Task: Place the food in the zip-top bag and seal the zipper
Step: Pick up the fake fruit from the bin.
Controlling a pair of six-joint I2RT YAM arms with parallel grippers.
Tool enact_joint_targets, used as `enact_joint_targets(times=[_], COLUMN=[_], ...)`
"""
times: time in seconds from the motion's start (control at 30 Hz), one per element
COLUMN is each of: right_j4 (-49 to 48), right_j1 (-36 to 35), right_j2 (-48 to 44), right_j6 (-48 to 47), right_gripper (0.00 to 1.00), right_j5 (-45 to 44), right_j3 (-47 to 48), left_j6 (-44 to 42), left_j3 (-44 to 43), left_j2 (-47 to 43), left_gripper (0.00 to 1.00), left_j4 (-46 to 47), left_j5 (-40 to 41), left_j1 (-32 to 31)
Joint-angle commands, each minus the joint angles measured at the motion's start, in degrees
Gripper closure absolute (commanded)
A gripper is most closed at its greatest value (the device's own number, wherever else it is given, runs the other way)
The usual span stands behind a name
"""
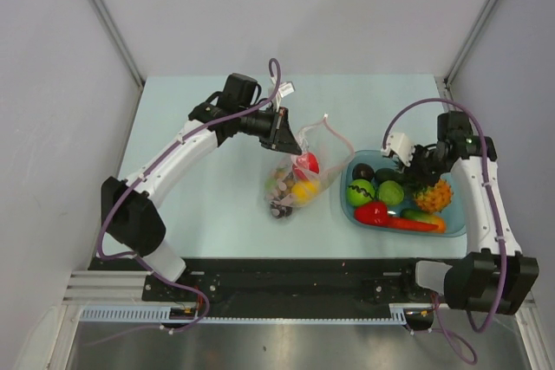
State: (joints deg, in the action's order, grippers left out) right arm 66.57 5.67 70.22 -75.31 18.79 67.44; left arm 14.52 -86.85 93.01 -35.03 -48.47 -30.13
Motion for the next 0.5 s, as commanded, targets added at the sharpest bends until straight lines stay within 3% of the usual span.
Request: enact_joint_targets(times=[0.0,0.27,0.47], right_j4=[0.7,-0.6,-8.6], right_j1=[0.4,-1.0,-10.3], right_j2=[-4.7,-6.8,-5.9], right_j6=[5.7,11.9,15.8], right_gripper=[1.00,1.00,1.00], right_j5=[4.8,9.1,8.1], right_j3=[2.3,3.6,-0.9], left_j6=[0.1,0.2,-0.2], left_j3=[-1.8,-2.4,-2.2], left_j2=[0.5,1.1,1.0], left_gripper=[1.00,1.00,1.00], left_j4=[1.2,0.9,0.8], left_j5=[-2.2,-3.1,-3.0], left_j1=[0.4,0.4,0.4])
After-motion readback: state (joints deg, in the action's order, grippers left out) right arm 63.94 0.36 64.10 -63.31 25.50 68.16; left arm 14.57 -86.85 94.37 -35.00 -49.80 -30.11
